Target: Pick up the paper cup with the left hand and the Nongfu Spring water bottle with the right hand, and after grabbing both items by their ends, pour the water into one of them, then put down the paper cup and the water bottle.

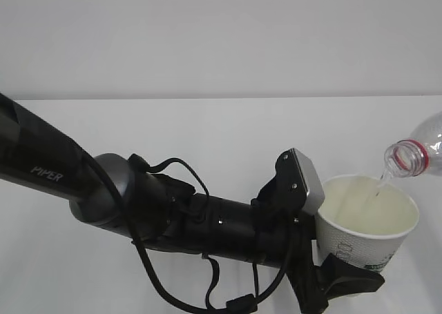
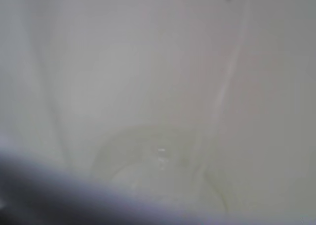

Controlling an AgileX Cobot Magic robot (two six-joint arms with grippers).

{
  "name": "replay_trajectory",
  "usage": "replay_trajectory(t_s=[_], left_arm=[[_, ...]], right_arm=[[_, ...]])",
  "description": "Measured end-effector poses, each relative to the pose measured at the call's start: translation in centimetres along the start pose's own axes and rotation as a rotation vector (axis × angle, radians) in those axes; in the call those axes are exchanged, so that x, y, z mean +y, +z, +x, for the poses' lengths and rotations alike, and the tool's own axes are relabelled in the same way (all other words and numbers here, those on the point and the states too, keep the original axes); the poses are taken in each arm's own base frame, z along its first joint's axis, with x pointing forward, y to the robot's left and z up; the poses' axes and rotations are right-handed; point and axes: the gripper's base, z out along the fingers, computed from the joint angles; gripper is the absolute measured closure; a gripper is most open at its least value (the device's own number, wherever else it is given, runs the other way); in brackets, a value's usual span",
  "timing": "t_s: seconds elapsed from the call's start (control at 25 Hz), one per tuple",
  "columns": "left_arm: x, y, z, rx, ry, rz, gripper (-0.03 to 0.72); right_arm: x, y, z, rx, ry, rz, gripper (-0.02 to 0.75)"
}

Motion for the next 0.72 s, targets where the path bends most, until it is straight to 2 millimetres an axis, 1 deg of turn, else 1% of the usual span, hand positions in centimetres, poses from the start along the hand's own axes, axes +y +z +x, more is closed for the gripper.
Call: replay_trajectory(t_s=[0.72], left_arm=[[-0.01, 0.00, 0.02, 0.002, 0.001, 0.001, 0.171]], right_arm=[[-0.03, 0.00, 0.00, 0.000, -0.008, 0.004, 0.292]])
